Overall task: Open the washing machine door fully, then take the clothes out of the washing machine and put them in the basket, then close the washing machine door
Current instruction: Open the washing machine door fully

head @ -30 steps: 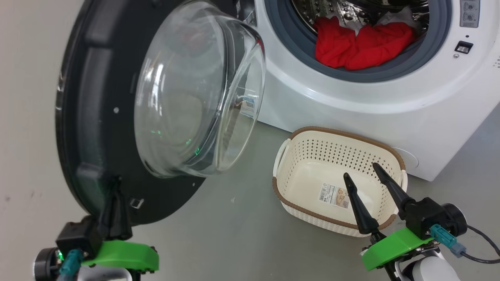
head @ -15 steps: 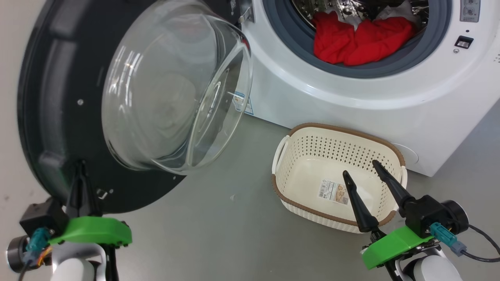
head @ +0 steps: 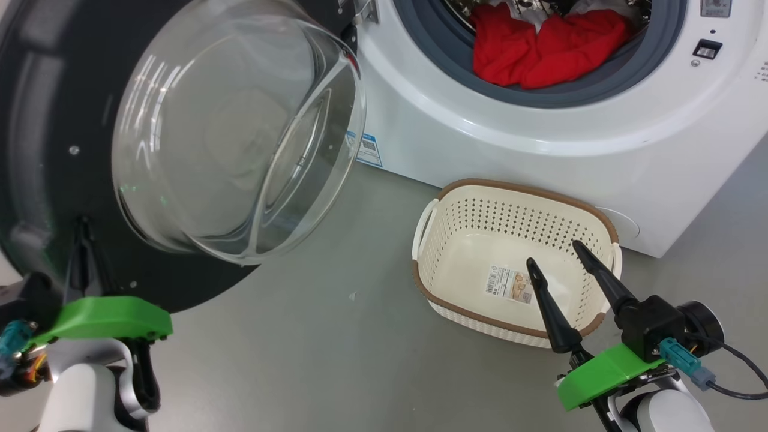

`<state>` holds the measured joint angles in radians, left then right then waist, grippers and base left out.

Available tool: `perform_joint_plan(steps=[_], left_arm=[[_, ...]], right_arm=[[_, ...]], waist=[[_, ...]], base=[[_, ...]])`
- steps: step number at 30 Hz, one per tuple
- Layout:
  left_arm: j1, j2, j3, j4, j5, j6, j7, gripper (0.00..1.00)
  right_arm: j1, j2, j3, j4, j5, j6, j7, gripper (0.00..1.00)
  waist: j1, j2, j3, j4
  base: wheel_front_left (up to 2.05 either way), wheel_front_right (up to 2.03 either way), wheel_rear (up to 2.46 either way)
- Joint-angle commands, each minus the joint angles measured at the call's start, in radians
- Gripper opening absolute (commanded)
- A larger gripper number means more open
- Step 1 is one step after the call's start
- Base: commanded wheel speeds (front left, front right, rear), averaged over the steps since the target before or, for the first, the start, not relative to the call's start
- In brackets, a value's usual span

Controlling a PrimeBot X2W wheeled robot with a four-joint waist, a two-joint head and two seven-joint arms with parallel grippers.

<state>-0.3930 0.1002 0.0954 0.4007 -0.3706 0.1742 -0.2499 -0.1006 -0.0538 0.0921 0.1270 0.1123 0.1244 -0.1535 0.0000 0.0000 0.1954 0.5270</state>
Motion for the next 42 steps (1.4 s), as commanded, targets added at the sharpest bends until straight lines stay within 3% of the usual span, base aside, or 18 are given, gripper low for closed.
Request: perform_joint_plan(steps=[1,18,42], left_arm=[[-0.040,0.039,0.057,-0.011,0.012,-0.004,-0.012,0.00],[-0.178,0.015,0.233,0.132,0.085,-0.086,-0.012,0.00],[-0.267,0.015,0.443,0.228,0.206,-0.123,-0.012,0.00]], right_arm=[[0.001,0.004,0.025,-0.032,-0.013,0.006,0.002,1.00],[-0.007,0.004,0.030,-0.076,-0.047,0.006,0.046,1.00],[-0.020,0.004,0.042,-0.094,-0.068,0.006,0.078,1.00]], waist=[[0.0000,0.0000,0.005,-0.003],[0.0000,0.0000,0.041,-0.016],[0.0000,0.0000,0.057,-0.055]], base=[[0.00,0.00,0.00],[0.00,0.00,0.00],[0.00,0.00,0.00]])
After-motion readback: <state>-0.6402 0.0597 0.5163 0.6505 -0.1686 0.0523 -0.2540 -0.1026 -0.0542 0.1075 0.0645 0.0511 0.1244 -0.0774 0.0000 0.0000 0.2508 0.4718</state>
